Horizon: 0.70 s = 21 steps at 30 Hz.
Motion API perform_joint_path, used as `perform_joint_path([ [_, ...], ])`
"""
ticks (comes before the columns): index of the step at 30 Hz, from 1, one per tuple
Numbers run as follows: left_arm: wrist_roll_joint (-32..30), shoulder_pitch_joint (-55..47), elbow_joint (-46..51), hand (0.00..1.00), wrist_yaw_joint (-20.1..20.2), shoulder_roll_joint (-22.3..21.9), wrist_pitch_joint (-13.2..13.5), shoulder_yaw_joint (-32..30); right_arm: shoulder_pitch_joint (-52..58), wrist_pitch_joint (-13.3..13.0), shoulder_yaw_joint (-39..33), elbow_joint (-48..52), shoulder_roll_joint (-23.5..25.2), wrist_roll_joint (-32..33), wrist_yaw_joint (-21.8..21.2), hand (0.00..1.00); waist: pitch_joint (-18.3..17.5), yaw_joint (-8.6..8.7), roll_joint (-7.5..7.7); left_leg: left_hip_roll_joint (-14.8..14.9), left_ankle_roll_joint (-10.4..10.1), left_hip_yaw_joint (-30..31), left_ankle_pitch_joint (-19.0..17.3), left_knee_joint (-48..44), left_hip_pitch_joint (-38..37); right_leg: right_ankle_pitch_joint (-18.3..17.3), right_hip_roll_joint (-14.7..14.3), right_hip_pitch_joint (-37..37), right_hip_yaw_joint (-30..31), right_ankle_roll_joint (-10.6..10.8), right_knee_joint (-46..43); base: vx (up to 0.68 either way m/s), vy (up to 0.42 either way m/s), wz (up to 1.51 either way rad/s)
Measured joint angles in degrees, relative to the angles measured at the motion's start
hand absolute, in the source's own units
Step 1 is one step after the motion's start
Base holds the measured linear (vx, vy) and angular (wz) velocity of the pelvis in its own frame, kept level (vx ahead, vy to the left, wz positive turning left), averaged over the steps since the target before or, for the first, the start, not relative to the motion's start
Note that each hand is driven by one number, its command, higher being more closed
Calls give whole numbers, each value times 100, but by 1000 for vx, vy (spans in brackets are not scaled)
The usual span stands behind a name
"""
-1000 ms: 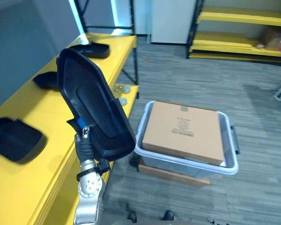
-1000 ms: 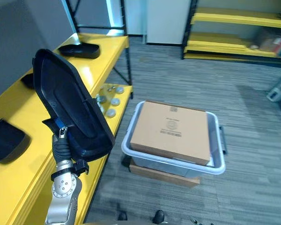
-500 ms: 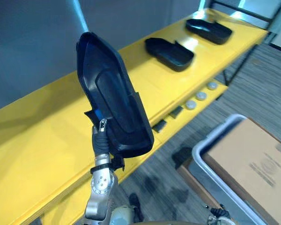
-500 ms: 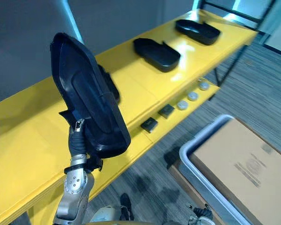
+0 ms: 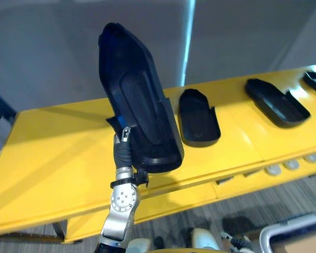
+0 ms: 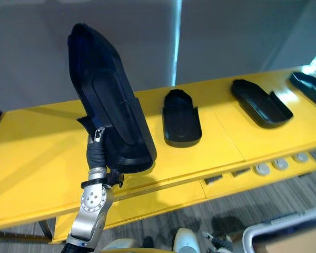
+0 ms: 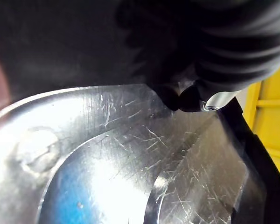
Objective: Walk over and take plastic housings, then place them on the shelf
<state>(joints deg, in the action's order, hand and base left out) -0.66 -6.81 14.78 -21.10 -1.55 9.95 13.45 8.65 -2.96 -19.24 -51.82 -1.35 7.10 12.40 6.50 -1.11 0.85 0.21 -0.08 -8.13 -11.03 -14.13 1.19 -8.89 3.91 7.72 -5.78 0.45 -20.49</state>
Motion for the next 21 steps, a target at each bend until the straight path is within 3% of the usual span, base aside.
perform_joint_path([
  [5, 1, 7, -18, 100, 112, -6, -1, 115, 30, 2, -45, -109, 42, 0, 3, 0, -57, 13, 52, 66, -149, 11, 186, 184, -105, 78, -69, -95, -63, -54, 178, 66, -68, 4],
  [10, 2, 44, -34, 100, 101, -4, -4, 189, 90, 2, -51, -251, 82, 3, 11, 0, -58, 30, 52, 69, -262, -78, 367, 236, 69, 123, 76, -180, -450, -56, 298, -64, -20, 42],
  [13, 13, 59, -55, 100, 94, 72, -2, 171, 0, 3, -44, -424, -6, 2, 20, 0, -73, 42, 73, 403, -225, -999, 202, 58, 373, 122, 246, 37, -714, -69, 266, -156, 19, 48],
  [15, 30, 65, -75, 100, 108, 95, -2, 199, -82, 17, -43, -647, -69, 1, 32, 0, -107, 51, 67, 608, -137, -1102, 146, -581, 678, 140, 421, 181, -793, -63, 240, -119, 124, 46],
  [17, 123, 63, -93, 100, 103, 94, 4, 201, -101, 40, -41, -809, -174, -4, 104, 0, -146, 69, 16, 1106, -158, -1042, 68, -1232, 857, 208, 633, 252, -843, 136, 238, -93, 227, 27],
  [19, 240, 68, -132, 100, 99, 54, 17, 214, -90, 87, -35, -842, -222, -24, 146, 0, -215, 183, -97, 1357, -317, -775, 85, -1065, 818, 254, 760, 265, -952, 372, 250, -45, 299, 35],
  [20, 253, 71, -154, 100, 98, 48, 32, 222, -92, 94, -30, -851, -240, -49, 143, 0, -244, 222, -142, 1399, -436, -659, 132, -893, 782, 283, 812, 273, -1011, 466, 250, -17, 411, 48],
  [21, 283, 116, -219, 100, 97, 68, 50, 225, -93, 101, -27, -891, -269, -75, 145, 0, -289, 279, -189, 1265, -744, -473, 9, -593, 683, 401, 965, 296, -1015, 649, 287, 0, 485, 35],
])
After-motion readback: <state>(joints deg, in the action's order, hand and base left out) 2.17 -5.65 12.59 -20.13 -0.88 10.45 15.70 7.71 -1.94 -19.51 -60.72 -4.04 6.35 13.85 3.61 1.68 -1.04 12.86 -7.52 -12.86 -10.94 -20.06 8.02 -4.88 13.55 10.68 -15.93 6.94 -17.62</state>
